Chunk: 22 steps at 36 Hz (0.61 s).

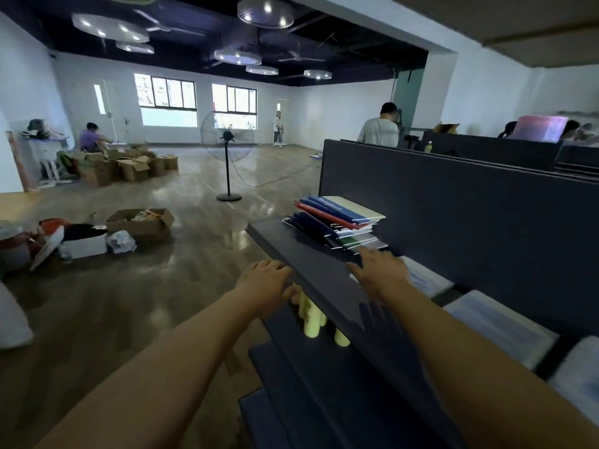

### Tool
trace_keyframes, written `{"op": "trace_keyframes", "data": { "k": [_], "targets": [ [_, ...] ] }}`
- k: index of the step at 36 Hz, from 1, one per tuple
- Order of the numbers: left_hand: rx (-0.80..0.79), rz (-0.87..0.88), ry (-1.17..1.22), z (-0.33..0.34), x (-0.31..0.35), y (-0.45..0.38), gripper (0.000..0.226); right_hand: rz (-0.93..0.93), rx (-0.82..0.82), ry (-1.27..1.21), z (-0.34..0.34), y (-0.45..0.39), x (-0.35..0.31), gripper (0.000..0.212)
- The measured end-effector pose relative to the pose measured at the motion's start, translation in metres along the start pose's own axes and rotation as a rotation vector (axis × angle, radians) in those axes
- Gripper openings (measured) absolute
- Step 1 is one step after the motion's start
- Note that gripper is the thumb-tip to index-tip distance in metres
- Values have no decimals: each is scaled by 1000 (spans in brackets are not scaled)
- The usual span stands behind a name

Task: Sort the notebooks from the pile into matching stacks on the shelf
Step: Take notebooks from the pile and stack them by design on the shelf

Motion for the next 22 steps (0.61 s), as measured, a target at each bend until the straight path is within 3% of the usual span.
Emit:
{"op": "trace_keyframes", "data": {
  "k": [7,22],
  "targets": [
    [6,56,-23,-12,-39,-77,55,136,17,-27,-16,-54,5,52],
    [102,147,-29,-41,-40,-204,57,250,72,-134,-32,-167,29,45]
  ]
}}
Point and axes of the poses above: each hand's wrist, its own y-axis away from the middle knuckle, its own z-axis out of the palm, x = y × z, the point moved 6 cm from there along -y, towards the middle knuckle, and after that the axes turned 13 degrees about -x, right-handed, at the moved point
